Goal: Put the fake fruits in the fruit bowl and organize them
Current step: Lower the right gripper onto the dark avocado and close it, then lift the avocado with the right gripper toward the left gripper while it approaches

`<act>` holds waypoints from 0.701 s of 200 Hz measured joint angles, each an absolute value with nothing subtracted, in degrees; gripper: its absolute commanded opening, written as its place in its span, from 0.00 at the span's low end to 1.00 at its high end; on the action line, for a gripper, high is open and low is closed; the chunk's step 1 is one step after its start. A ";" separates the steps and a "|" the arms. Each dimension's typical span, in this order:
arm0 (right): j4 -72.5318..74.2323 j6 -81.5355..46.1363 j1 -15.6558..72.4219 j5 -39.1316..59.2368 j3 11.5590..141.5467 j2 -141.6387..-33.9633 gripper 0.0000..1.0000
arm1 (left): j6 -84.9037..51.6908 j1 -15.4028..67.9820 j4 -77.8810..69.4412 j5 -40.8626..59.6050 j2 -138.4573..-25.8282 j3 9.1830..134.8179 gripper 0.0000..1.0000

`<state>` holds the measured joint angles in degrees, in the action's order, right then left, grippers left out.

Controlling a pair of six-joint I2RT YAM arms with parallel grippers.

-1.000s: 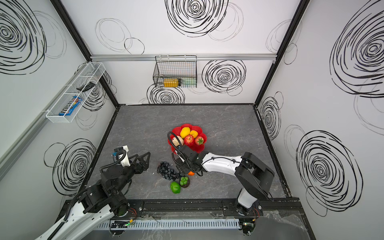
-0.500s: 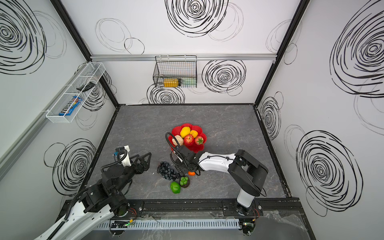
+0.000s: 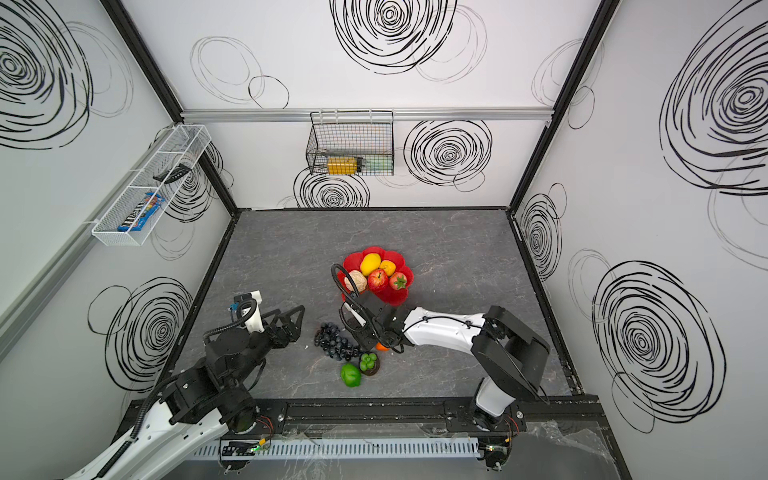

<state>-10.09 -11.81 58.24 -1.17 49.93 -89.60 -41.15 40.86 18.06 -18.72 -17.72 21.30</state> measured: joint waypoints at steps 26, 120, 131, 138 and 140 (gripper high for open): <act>-9.21 -12.73 58.65 -0.58 48.49 -86.24 0.59 | -41.19 40.58 17.12 -15.84 -21.08 21.28 0.96; -0.56 -17.58 59.61 0.82 39.48 -72.31 0.58 | -49.95 40.60 0.45 3.97 -34.70 18.94 0.96; 1.08 -18.11 59.64 1.10 38.94 -71.48 0.57 | -50.70 41.65 -1.23 4.71 -36.10 18.85 0.96; 2.13 -18.44 59.64 1.37 38.57 -71.00 0.57 | -51.09 42.30 -2.37 5.19 -36.95 18.85 0.96; 2.50 -18.55 59.66 1.50 38.41 -70.83 0.57 | -51.22 42.50 -2.76 5.34 -37.21 18.85 0.96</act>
<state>2.50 -18.55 59.66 1.50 38.41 -70.83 -51.22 42.50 -2.76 5.34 -37.21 18.85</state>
